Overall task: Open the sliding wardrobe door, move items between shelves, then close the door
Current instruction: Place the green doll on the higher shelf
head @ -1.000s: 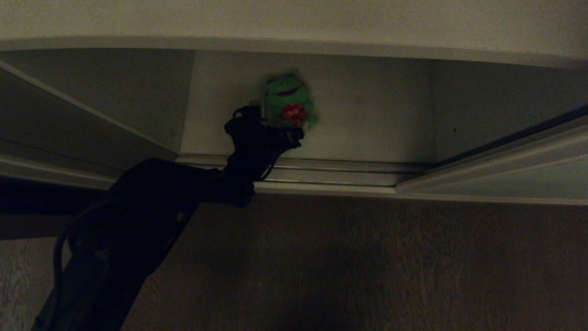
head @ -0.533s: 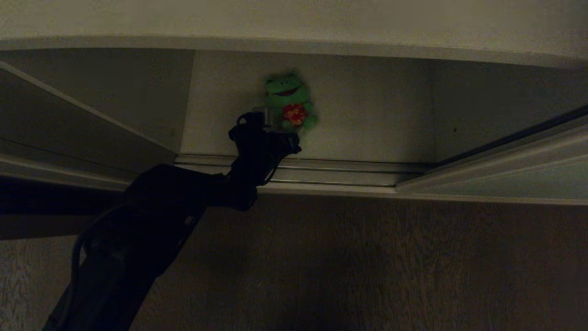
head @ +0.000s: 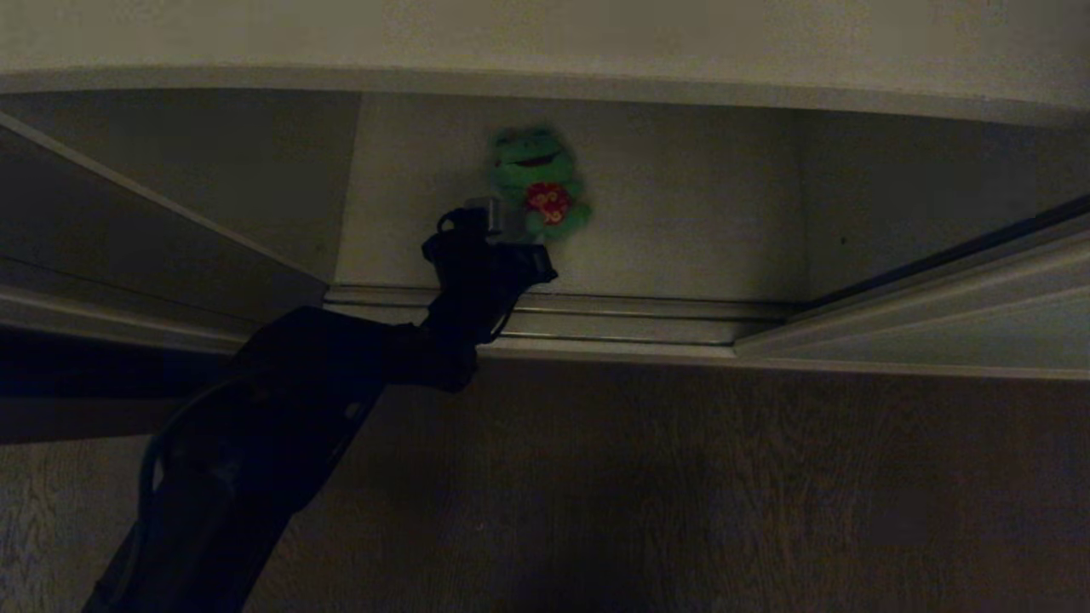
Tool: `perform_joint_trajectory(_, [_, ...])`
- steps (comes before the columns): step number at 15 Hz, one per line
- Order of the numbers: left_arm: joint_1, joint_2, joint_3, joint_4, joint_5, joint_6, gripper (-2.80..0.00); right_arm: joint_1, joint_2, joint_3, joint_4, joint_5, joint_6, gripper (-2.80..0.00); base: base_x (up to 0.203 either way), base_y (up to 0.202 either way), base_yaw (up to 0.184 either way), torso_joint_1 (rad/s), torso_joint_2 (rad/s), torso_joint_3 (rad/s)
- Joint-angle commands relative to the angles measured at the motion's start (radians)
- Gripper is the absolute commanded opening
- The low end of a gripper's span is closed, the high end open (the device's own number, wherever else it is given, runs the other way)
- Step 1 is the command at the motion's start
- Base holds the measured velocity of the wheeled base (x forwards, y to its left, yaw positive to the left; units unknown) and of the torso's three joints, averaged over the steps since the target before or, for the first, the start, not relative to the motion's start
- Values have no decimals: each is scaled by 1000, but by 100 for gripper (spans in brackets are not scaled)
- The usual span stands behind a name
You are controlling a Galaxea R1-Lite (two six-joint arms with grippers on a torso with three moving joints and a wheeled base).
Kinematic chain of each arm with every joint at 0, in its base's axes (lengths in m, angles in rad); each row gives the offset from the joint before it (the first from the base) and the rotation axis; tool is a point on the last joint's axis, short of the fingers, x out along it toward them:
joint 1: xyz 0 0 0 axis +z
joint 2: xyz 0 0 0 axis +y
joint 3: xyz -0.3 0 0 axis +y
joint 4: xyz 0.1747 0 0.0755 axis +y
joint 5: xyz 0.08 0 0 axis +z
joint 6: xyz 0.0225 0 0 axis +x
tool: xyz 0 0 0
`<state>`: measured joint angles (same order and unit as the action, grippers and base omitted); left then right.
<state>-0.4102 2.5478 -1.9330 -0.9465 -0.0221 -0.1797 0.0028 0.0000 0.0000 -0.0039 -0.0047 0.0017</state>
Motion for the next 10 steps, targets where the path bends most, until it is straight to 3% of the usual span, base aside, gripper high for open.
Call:
perform_joint_trajectory(1, [1, -41, 11, -13, 2, -6, -280, 0, -2, 0, -1, 0, 0, -280, 0, 0, 0, 0, 0, 0])
perform_joint_trajectory(3, [1, -85, 58, -14, 3, -9, -280, 0, -2, 0, -1, 0, 0, -280, 0, 0, 0, 0, 0, 0])
perform_joint_trajectory(10, [2, -415, 445, 47, 3, -9, -280, 0, -2, 0, -1, 0, 0, -280, 0, 0, 0, 0, 0, 0])
